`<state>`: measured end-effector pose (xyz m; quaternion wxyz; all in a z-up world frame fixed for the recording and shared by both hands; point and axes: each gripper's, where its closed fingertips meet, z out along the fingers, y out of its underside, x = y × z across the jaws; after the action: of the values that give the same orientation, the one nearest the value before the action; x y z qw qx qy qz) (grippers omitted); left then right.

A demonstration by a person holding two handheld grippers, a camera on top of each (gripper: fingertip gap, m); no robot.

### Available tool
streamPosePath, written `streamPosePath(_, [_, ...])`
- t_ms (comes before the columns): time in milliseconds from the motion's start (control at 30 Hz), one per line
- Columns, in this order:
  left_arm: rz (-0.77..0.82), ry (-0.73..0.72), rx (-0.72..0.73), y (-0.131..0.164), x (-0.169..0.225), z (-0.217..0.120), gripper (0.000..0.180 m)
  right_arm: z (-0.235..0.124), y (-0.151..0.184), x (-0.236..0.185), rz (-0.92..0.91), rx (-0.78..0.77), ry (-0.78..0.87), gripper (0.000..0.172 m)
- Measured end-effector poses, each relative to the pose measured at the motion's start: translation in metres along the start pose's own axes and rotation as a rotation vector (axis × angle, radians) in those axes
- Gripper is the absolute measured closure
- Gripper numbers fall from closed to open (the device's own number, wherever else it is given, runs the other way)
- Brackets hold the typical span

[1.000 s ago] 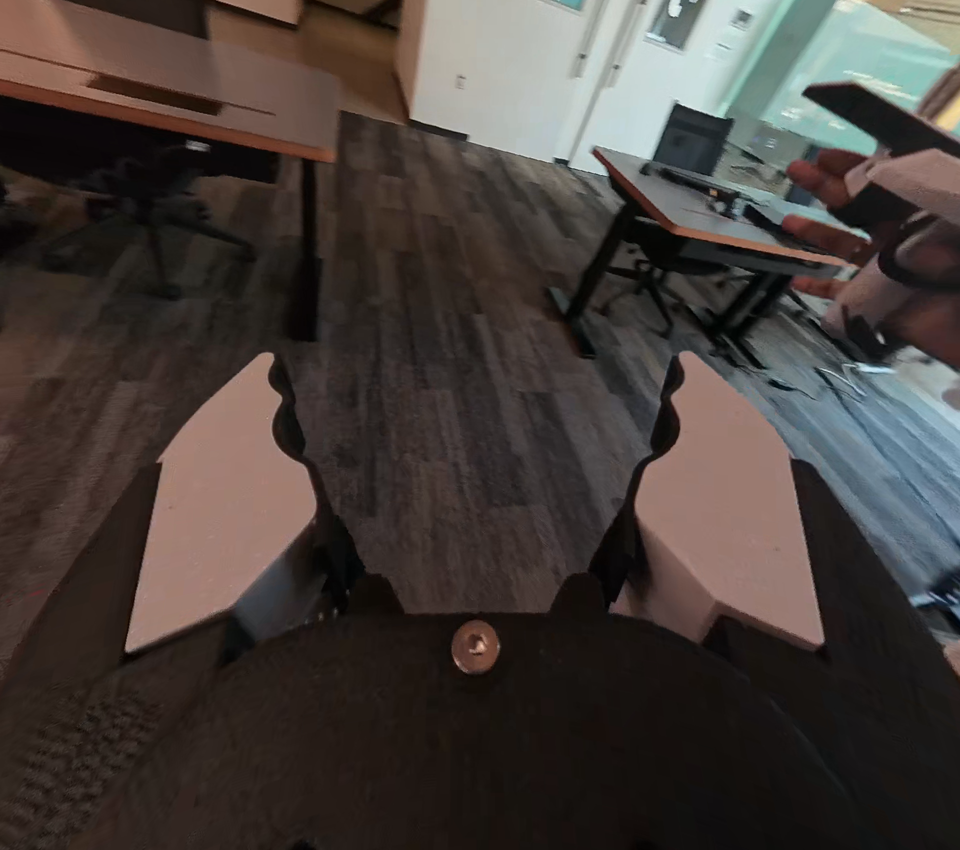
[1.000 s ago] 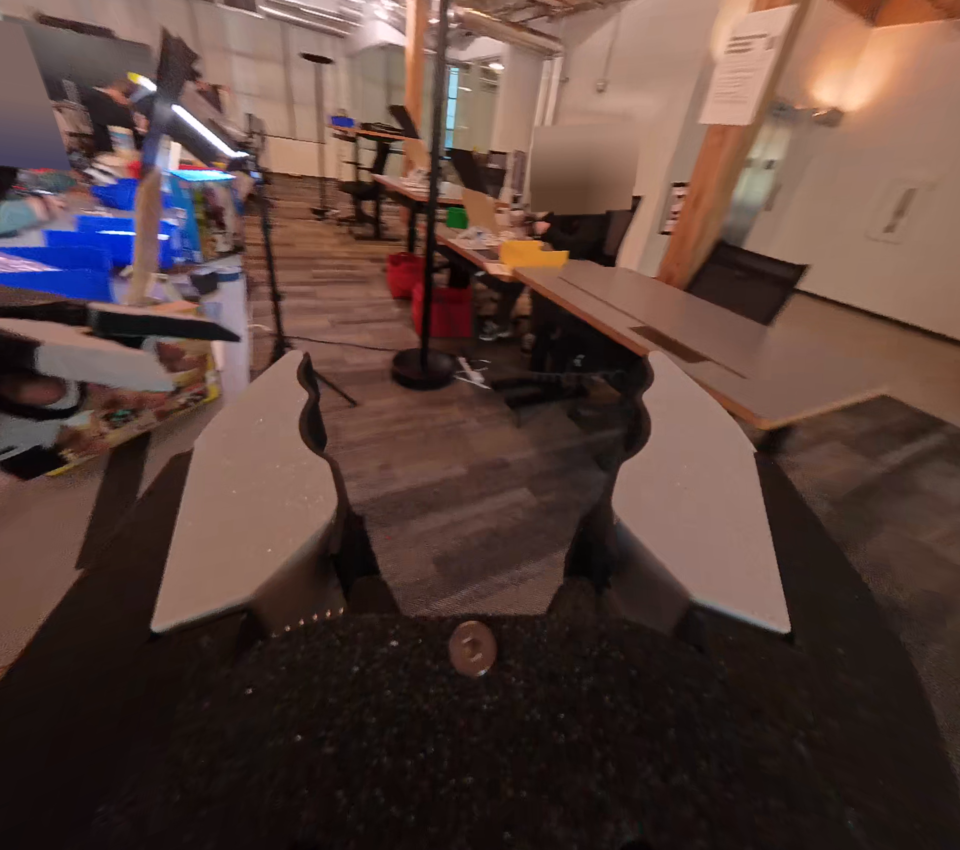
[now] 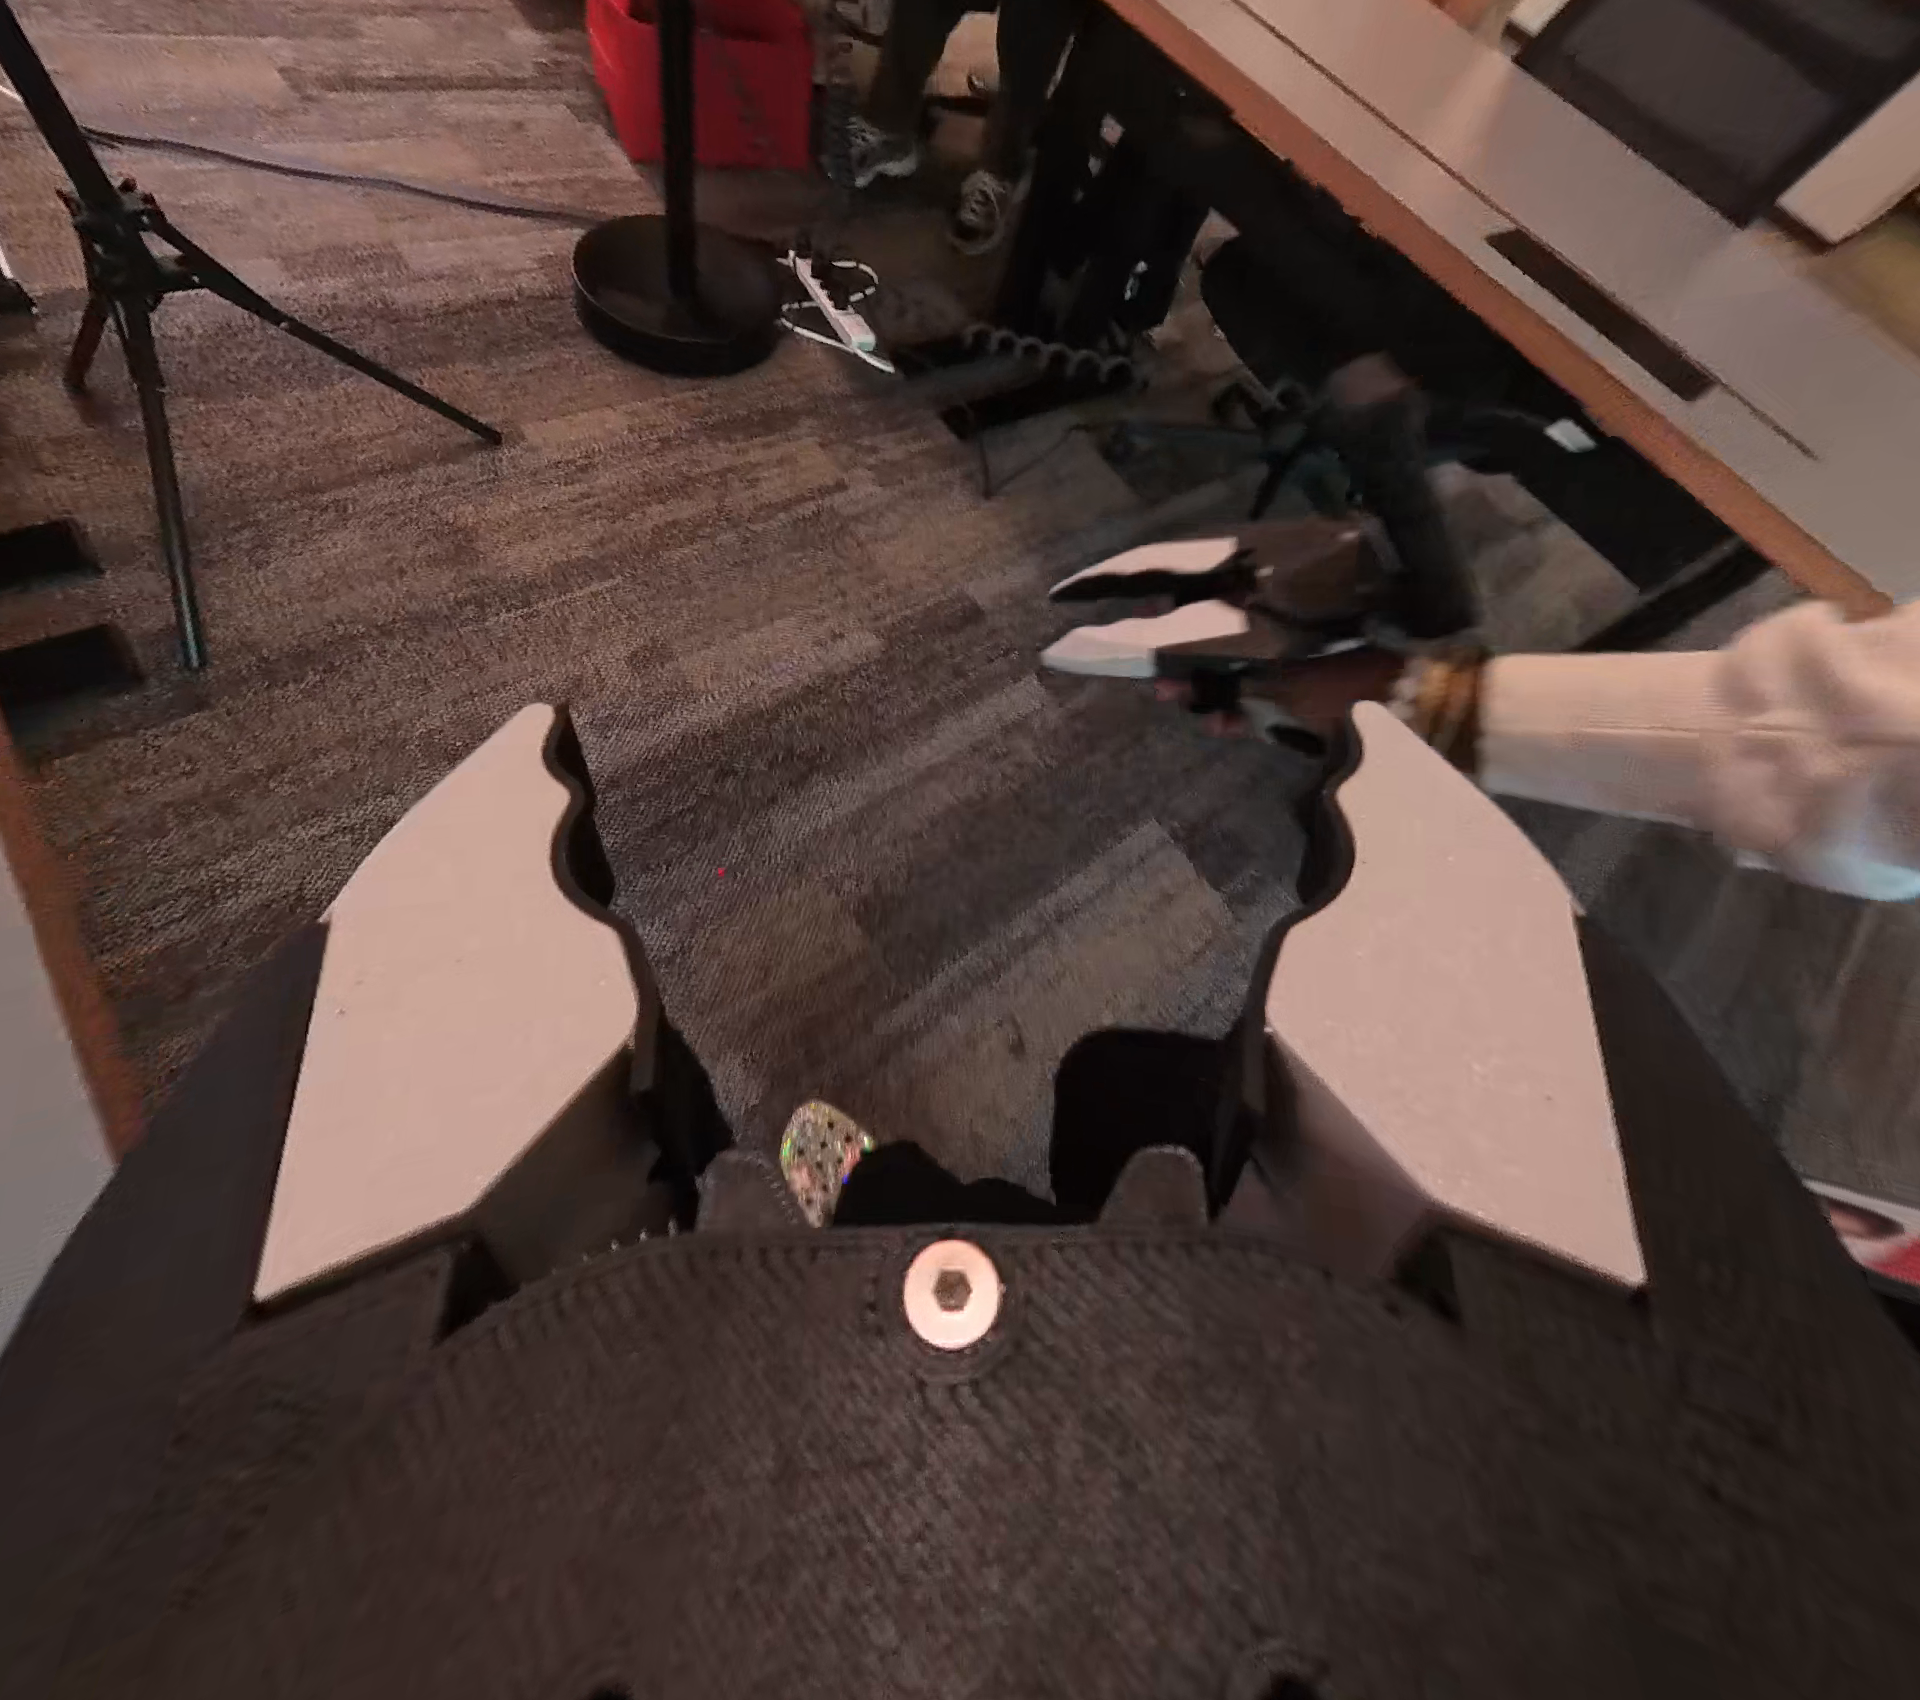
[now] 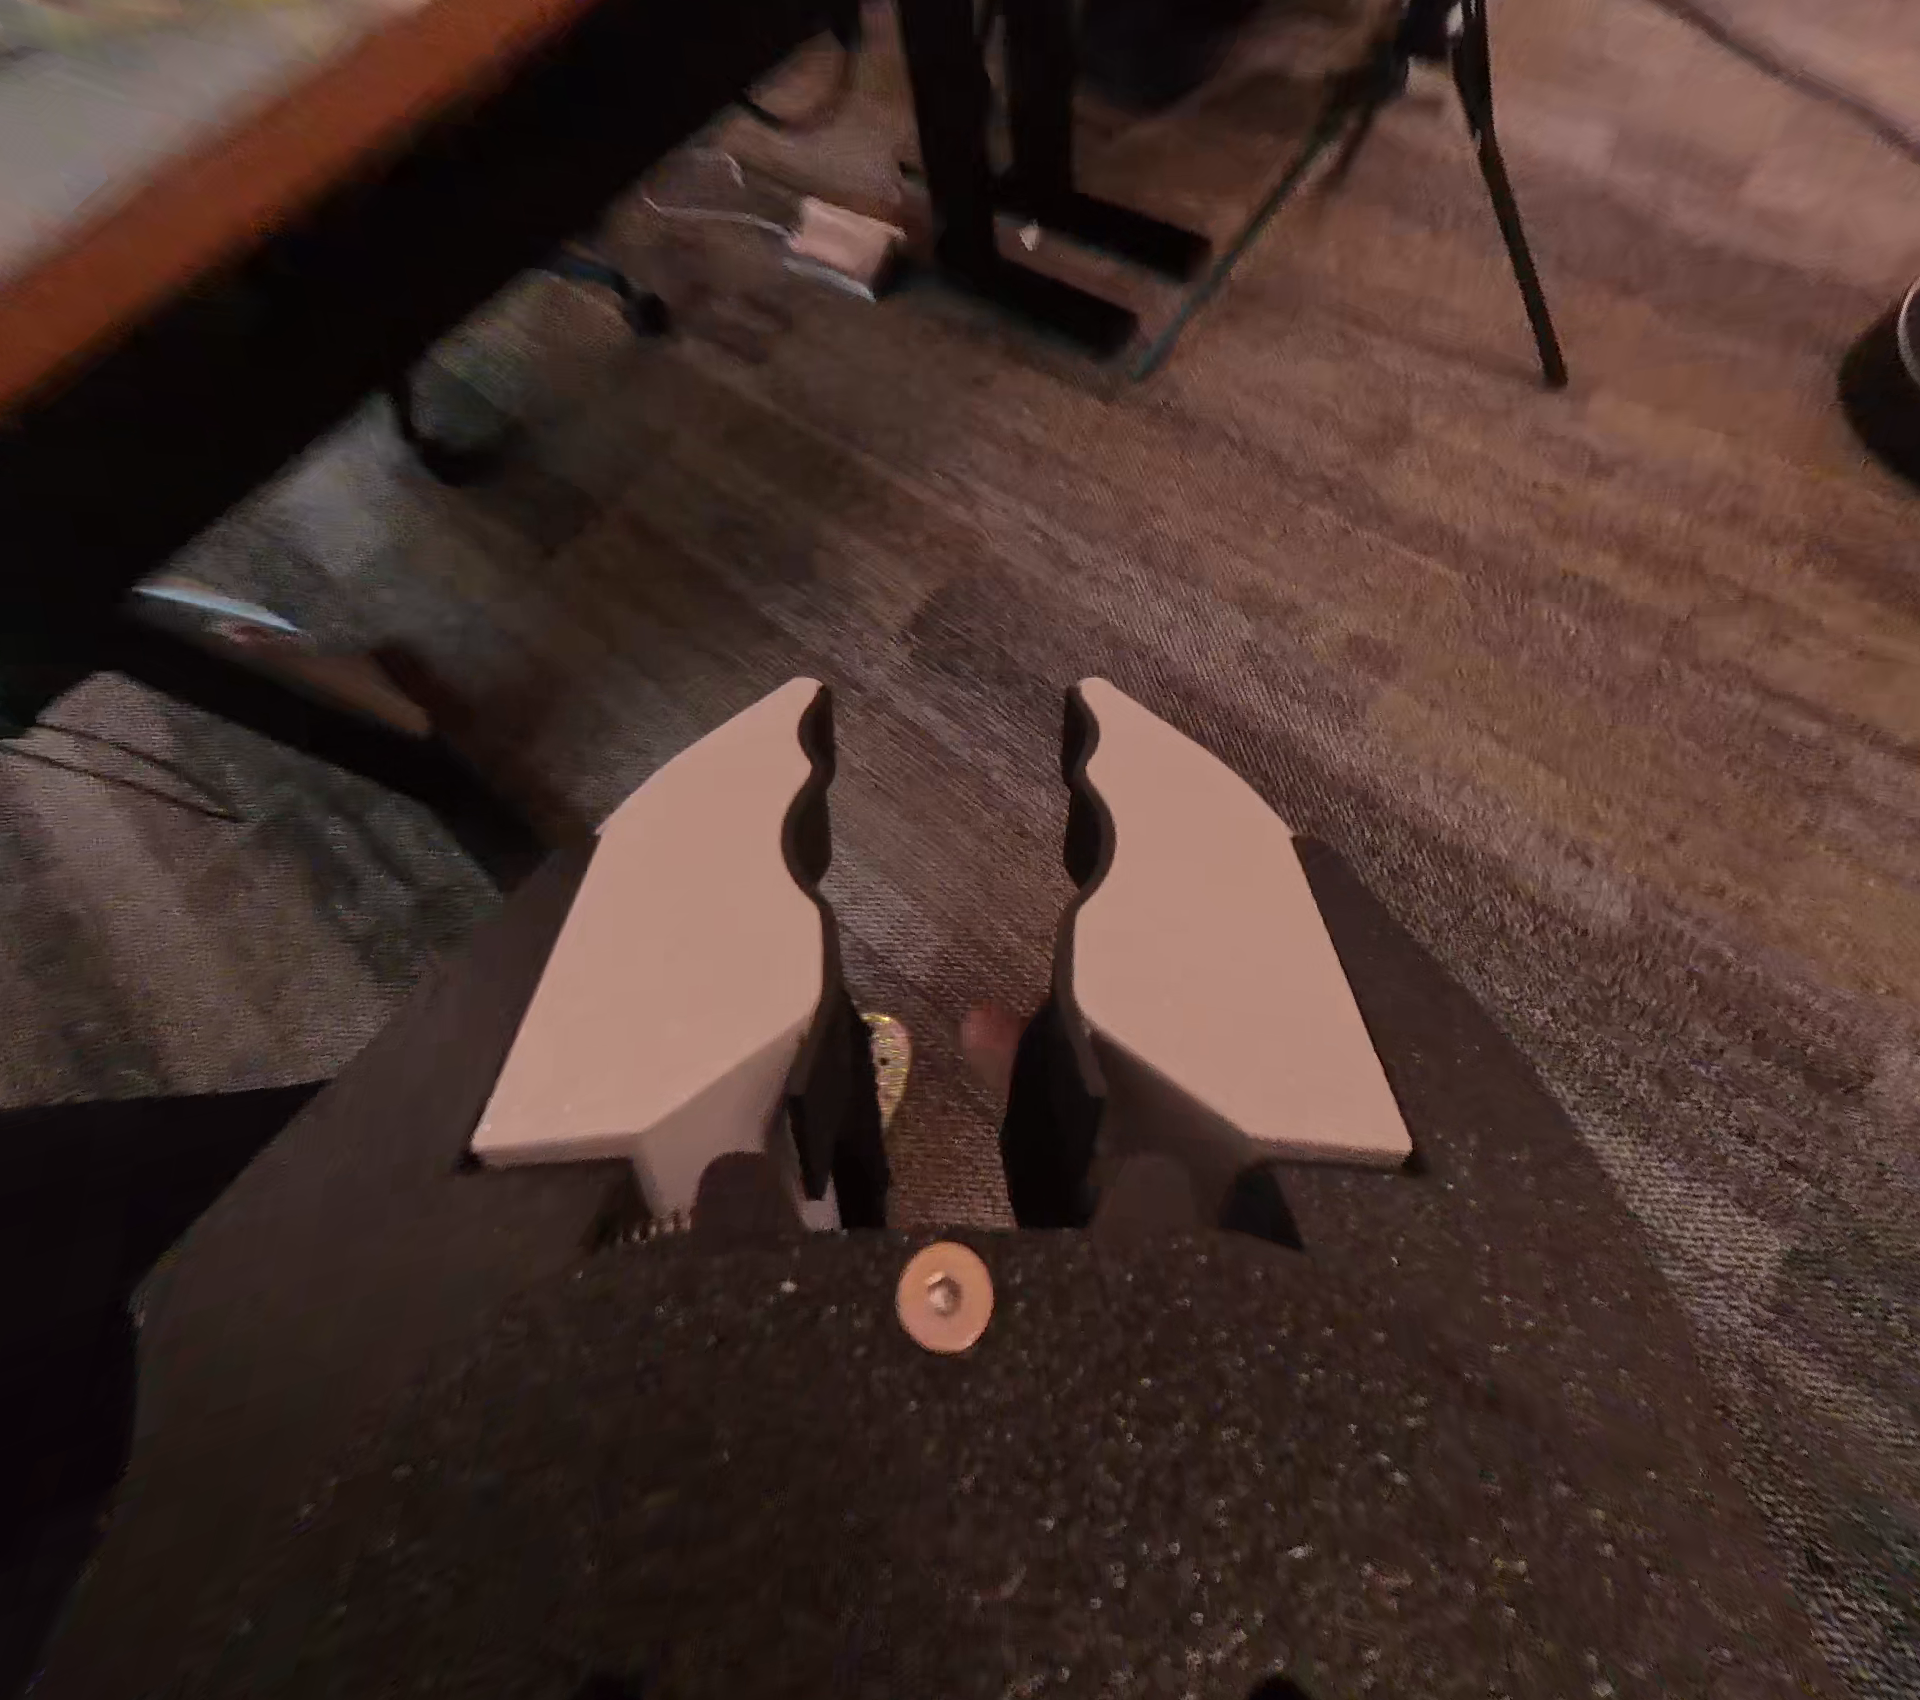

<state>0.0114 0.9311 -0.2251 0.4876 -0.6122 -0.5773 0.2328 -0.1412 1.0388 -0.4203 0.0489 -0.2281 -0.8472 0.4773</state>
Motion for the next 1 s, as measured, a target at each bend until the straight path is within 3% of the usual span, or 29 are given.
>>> streamPosePath(133, [-0.023,-0.058,0.029,0.049,-0.053,0.074,0.052,0.151,0.109,0.074,-0.026,-0.124,-0.024,0.132])
streamPosePath(300, [0.012,-0.170,0.038,0.159,-0.142,0.171,0.052,0.344,0.282,0.139,-0.166,-0.228,-0.144,0.135])
streamPosePath(367, [0.033,-0.214,0.064,0.196,-0.180,0.205,0.052,0.404,0.344,0.154,-0.239,-0.271,-0.228,0.141])
streamPosePath(467, [0.141,-0.241,0.089,0.231,-0.226,0.250,0.053,0.469,0.410,0.170,-0.333,-0.297,-0.373,0.146])
streamPosePath(600, [0.245,-0.220,0.115,0.254,-0.263,0.295,0.052,0.511,0.466,0.175,-0.514,-0.356,-0.605,0.147])
streamPosePath(767, [0.303,-0.205,0.132,0.263,-0.282,0.320,0.053,0.527,0.498,0.184,-0.711,-0.414,-0.737,0.160])
streamPosePath(1000, [0.292,-0.203,0.051,0.275,-0.287,0.316,0.052,0.527,0.499,0.181,-0.880,-0.434,-0.751,0.162])
